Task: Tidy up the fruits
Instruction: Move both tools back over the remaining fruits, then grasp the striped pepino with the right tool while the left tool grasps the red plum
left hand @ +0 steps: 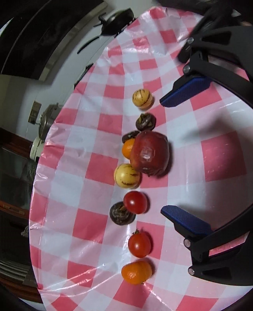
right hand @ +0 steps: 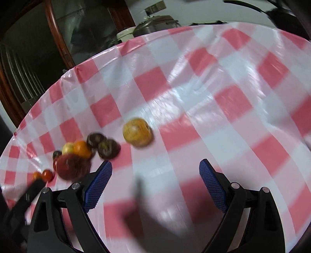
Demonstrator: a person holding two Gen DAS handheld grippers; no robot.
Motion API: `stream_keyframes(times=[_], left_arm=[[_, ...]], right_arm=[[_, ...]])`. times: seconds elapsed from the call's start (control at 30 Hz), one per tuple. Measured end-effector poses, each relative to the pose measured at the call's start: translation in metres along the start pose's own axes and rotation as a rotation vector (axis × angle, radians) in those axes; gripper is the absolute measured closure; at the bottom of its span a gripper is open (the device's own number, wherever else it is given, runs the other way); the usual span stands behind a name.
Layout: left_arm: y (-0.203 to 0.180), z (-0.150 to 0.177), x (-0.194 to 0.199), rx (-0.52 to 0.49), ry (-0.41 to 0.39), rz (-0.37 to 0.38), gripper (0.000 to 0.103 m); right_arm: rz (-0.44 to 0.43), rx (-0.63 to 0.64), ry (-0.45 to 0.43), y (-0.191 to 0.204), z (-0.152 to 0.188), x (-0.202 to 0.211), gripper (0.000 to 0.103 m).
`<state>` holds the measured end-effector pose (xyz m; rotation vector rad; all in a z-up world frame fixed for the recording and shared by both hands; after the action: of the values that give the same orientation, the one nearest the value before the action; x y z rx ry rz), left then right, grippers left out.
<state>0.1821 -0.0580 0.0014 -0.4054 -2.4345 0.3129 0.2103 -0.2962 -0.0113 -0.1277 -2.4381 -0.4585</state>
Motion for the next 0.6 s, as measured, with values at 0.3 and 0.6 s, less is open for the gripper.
stream_keyframes(times=[0.3,0.6], left_arm=[[0.020,0.003,-0.008,0.068,0.027,0.027,0.002],[0.011,0.007,-0.011,0.026,0.028,0.021,0.002]], right_arm=[[0.033,0.102,0.042,0.035,-0.027,-0.059,0.030],[0.128,0.135,0.156,0.036,-0.027,-0.090,0.057]])
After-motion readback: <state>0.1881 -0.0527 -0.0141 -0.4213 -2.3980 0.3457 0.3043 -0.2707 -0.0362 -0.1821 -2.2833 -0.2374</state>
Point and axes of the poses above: each gripper's, at about its wrist camera, not at the fingertips, and x roughly against the way its jaws point, y to its left, z to its underside, the point moved 6 cm from there along -x, roughly the way its jaws point, and after that the axes turned 2 degrees about -y, right-handed, at the moved point
